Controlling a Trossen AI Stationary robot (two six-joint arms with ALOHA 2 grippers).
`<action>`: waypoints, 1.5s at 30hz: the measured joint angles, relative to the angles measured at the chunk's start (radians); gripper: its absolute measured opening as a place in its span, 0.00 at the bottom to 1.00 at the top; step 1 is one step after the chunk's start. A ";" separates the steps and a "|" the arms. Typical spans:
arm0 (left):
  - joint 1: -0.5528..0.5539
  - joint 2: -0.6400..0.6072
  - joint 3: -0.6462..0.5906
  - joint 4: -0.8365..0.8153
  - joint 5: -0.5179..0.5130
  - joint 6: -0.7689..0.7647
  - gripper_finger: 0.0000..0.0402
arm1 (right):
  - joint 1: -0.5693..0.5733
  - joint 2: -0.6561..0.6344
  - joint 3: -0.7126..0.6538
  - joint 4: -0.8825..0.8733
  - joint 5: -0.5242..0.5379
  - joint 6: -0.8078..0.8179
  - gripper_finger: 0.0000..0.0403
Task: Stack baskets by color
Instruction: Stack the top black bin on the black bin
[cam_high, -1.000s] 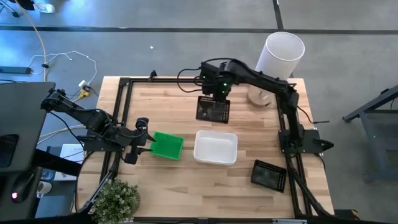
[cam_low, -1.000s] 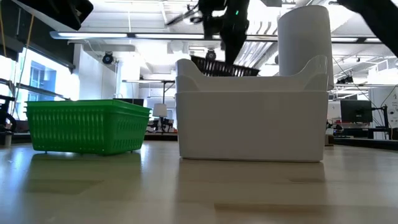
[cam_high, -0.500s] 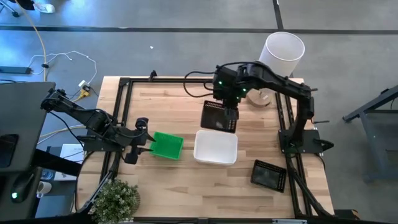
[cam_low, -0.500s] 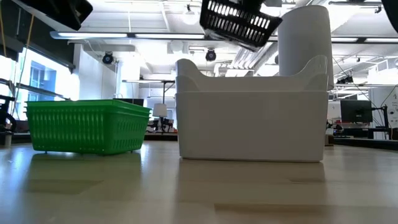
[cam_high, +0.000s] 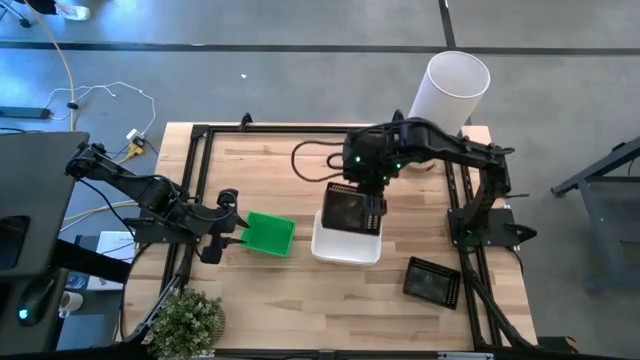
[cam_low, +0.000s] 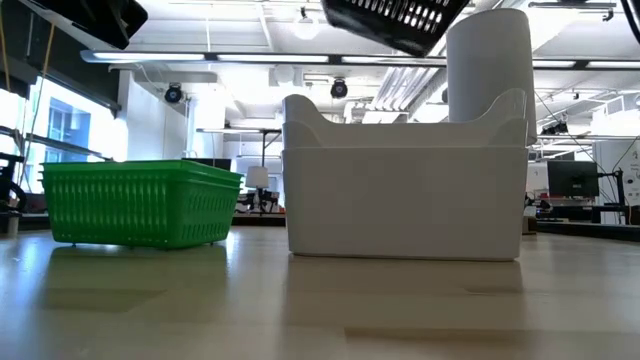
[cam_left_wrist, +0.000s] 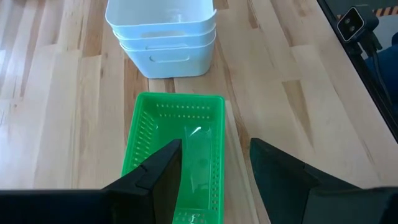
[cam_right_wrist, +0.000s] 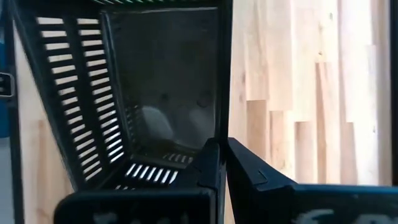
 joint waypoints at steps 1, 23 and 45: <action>0.000 0.000 0.000 0.000 0.000 0.000 0.44 | 0.015 0.000 0.000 0.000 0.000 0.009 0.00; 0.000 0.000 0.000 0.000 -0.001 -0.001 0.44 | 0.287 -0.056 -0.001 0.000 0.069 0.174 0.00; 0.000 0.000 0.000 0.000 -0.002 -0.050 0.44 | 0.343 -0.251 -0.473 0.050 0.060 0.292 0.00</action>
